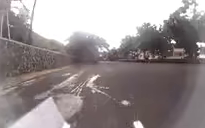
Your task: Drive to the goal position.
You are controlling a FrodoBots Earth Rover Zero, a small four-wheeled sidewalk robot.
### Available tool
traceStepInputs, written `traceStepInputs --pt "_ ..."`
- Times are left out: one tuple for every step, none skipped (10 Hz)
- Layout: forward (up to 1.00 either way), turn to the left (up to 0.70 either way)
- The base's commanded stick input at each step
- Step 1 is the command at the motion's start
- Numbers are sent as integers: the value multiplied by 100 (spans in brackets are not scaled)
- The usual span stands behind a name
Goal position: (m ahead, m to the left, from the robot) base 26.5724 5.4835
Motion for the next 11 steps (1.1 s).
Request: traceStepInputs --pt "100 -27" --pt "100 -16" --pt "100 -6" --pt "100 -17" --pt "100 -16" --pt "100 -16" --pt "100 -9" --pt "100 -19" --pt "100 -29" --pt "100 -8" --pt "100 -16"
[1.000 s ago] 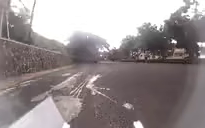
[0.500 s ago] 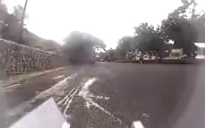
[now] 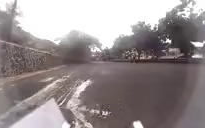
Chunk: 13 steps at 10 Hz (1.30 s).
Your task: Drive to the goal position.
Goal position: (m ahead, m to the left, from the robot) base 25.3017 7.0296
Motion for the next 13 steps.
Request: traceStepInputs --pt "100 0" --pt "100 0" --pt "100 0" --pt "100 -12" --pt "100 -7" --pt "100 -2" --pt "100 -14" --pt "100 -7" --pt "100 -1" --pt "100 -7" --pt "100 -16" --pt "100 -4" --pt "100 -13"
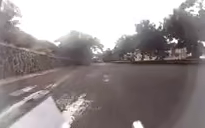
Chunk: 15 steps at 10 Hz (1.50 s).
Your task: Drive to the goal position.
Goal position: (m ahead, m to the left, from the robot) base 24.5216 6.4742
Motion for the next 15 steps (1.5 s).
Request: traceStepInputs --pt "100 -23" --pt "100 0" --pt "100 0" --pt "100 -2" --pt "100 -11" --pt "100 -21" --pt "100 -4" --pt "100 -13" --pt "100 -23" --pt "100 -21" --pt "100 -10" --pt "100 -24" --pt "100 -15" --pt "100 -5" --pt "100 0"
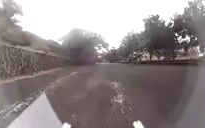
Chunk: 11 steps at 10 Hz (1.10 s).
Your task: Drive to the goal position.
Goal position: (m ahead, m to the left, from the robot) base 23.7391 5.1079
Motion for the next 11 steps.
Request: traceStepInputs --pt "100 0" --pt "100 0" --pt "100 -5" --pt "100 -12" --pt "100 -20" --pt "100 -14" --pt "100 -6" --pt "100 -16" --pt "100 -9" --pt "100 -3" --pt "100 -20"
